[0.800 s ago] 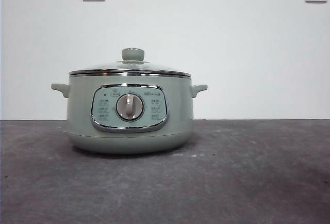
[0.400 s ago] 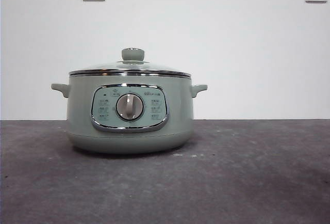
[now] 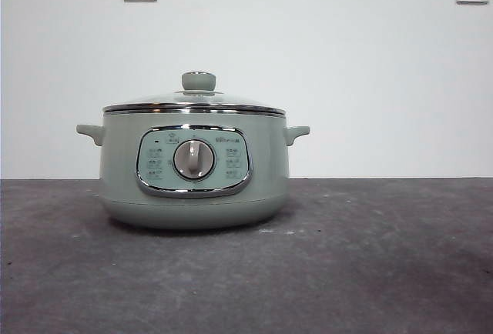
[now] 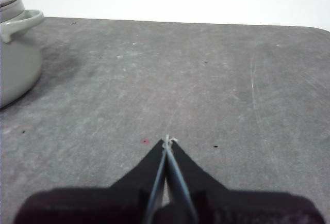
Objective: Pick up the egg,open the lid,put the egg in the pot,close the lid
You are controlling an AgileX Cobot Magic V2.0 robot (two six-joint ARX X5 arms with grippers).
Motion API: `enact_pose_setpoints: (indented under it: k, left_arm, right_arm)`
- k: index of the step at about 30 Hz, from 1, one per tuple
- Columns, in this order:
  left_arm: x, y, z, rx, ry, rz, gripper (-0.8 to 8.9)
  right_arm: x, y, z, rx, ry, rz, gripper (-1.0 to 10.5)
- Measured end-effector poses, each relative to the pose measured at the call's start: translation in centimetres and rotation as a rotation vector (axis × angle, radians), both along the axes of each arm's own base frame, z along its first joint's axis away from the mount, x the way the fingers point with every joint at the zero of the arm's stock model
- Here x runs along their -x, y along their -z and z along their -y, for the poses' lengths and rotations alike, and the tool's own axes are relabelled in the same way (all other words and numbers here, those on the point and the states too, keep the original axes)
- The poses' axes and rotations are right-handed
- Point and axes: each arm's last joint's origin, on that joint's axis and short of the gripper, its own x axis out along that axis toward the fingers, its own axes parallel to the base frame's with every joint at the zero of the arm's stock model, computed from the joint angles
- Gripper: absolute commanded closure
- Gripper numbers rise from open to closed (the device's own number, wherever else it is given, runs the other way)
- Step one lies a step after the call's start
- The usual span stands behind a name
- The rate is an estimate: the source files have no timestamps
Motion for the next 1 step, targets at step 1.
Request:
enact_pose_setpoints:
  k: [1]
  left_arm:
    - [0.00,0.00,0.00,0.000,0.000,0.000,8.17]
  right_arm:
    - [0.00,0.00,0.00,0.000,0.000,0.000,9.5]
